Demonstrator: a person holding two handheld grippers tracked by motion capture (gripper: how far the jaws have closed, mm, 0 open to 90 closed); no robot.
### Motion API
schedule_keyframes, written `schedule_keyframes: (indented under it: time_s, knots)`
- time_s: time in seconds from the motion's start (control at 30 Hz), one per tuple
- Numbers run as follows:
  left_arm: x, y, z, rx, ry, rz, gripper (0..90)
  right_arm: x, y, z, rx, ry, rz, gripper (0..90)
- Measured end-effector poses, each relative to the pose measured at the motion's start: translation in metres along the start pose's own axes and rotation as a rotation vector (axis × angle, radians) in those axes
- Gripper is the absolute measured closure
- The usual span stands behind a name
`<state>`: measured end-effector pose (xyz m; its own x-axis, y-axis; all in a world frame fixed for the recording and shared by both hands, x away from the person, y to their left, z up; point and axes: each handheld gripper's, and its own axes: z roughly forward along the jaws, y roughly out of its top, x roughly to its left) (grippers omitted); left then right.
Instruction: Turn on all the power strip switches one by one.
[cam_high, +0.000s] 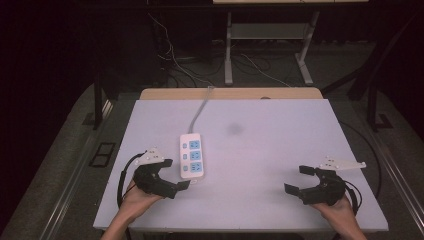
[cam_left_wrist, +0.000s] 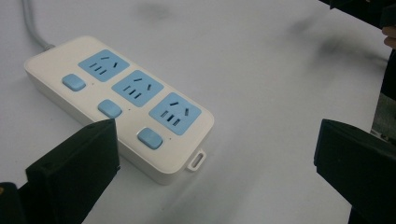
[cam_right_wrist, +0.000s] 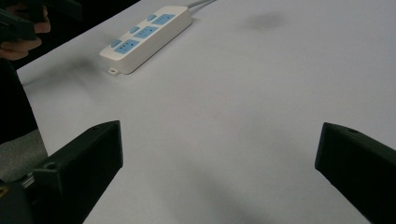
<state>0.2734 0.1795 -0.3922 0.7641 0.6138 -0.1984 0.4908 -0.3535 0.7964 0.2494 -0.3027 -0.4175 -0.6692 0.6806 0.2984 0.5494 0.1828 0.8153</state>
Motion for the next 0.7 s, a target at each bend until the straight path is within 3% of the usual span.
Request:
schedule_keyframes:
  time_s: [0.2,0.7]
  knots:
    - [0.009,0.003,-0.003,0.005,-0.002,-0.01,0.0,0.0,0.0,0.0,-0.001,0.0,0.0,0.7]
    - [0.029,0.013,0.005,0.108,0.002,-0.001,2.7,0.0,-0.001,0.001,0.005,0.001,-0.004,0.7]
